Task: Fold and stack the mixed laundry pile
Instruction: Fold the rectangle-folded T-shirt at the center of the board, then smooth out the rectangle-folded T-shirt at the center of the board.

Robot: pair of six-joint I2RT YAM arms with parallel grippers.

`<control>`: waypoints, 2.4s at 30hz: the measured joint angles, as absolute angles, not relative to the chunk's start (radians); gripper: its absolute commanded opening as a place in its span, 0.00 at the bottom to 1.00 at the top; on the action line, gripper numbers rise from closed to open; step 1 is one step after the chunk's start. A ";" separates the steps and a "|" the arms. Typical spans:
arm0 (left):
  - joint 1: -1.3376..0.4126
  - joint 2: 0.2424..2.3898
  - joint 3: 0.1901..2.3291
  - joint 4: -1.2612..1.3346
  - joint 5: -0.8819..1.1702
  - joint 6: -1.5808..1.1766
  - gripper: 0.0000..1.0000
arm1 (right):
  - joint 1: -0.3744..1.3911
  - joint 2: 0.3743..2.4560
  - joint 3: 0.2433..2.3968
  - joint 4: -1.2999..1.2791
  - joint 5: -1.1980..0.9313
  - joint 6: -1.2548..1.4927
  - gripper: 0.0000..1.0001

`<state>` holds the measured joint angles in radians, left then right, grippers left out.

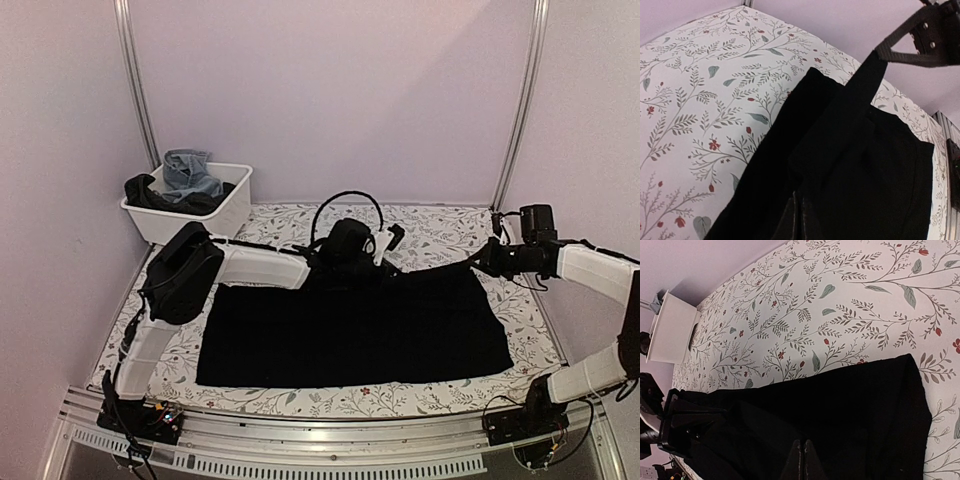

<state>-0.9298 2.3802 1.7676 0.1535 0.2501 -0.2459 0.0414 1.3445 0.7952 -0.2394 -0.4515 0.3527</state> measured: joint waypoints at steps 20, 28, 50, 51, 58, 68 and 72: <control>-1.047 2.224 1.390 0.271 0.292 -0.157 0.00 | 0.113 0.881 0.462 -0.381 -0.453 0.572 0.00; -1.073 2.220 1.389 0.228 0.331 -0.104 0.00 | 0.118 0.796 0.442 -0.457 -0.437 0.618 0.00; -1.034 1.903 1.134 0.264 0.415 -0.122 0.41 | 0.132 0.810 0.500 -0.453 -0.472 0.579 0.46; -1.018 1.876 1.104 0.289 0.416 -0.134 0.42 | 0.135 0.842 0.503 -0.433 -0.482 0.569 0.45; -0.891 1.794 0.940 0.344 0.361 -0.247 0.44 | 0.260 1.110 0.580 -0.333 -0.489 0.501 0.43; -0.796 1.726 0.889 0.191 0.141 -0.403 0.46 | 0.470 1.482 0.635 -0.219 -0.453 0.456 0.37; -0.748 1.684 0.849 0.115 0.070 -0.464 0.46 | 0.529 1.522 0.636 -0.197 -0.454 0.450 0.35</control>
